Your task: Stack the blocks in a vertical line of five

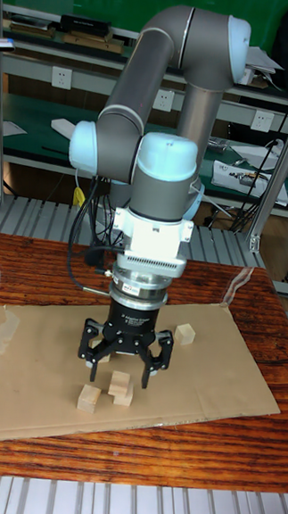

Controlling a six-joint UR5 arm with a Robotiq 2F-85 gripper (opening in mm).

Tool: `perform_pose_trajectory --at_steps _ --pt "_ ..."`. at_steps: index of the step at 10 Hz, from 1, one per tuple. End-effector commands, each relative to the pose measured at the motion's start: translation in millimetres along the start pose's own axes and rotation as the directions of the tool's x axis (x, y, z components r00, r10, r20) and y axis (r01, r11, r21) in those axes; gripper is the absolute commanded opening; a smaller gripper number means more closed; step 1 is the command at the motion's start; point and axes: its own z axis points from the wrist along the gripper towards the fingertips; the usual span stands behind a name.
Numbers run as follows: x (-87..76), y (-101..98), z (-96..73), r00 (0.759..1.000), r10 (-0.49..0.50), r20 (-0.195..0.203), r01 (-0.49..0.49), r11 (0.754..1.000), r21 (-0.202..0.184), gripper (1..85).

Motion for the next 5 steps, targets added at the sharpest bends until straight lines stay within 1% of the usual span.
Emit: perform_pose_trajectory --at_steps 1,3,4,5 --pt "9.4 1.9 10.5 0.998 0.051 -0.039 -0.051 0.999 -0.017 73.0" --pt "10.5 3.7 11.6 0.998 0.052 -0.044 -0.053 0.998 -0.024 69.3" --pt "11.4 5.3 11.6 0.997 0.061 -0.048 -0.062 0.998 -0.029 64.3" --pt "13.0 8.4 10.6 0.995 0.082 -0.056 -0.085 0.996 -0.038 51.0"
